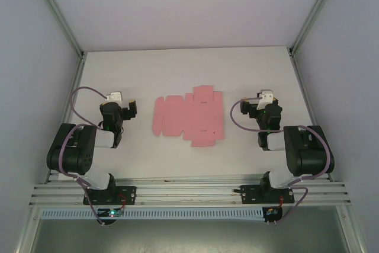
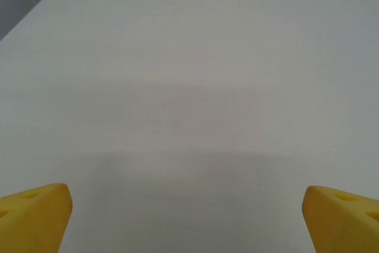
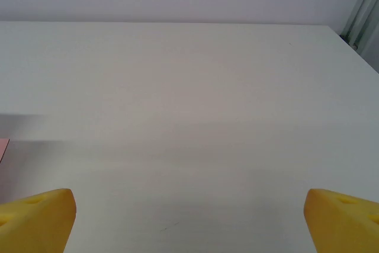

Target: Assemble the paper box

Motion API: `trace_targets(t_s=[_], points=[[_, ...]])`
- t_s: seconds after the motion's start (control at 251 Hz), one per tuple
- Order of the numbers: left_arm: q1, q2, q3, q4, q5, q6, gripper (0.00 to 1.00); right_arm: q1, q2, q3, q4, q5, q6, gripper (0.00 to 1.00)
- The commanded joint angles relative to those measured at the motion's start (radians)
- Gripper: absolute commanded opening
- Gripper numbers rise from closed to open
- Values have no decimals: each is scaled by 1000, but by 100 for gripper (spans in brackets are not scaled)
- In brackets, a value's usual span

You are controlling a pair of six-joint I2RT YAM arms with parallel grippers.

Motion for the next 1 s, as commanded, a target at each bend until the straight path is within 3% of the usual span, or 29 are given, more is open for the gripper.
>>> trace_targets(t_s=[0.0,0.994], points=[[10,-12,18,4,27,25,100,9,-17,18,10,13,9,98],[20,-12,31,-17,75,25,100,9,-16,18,12,13,11,98]])
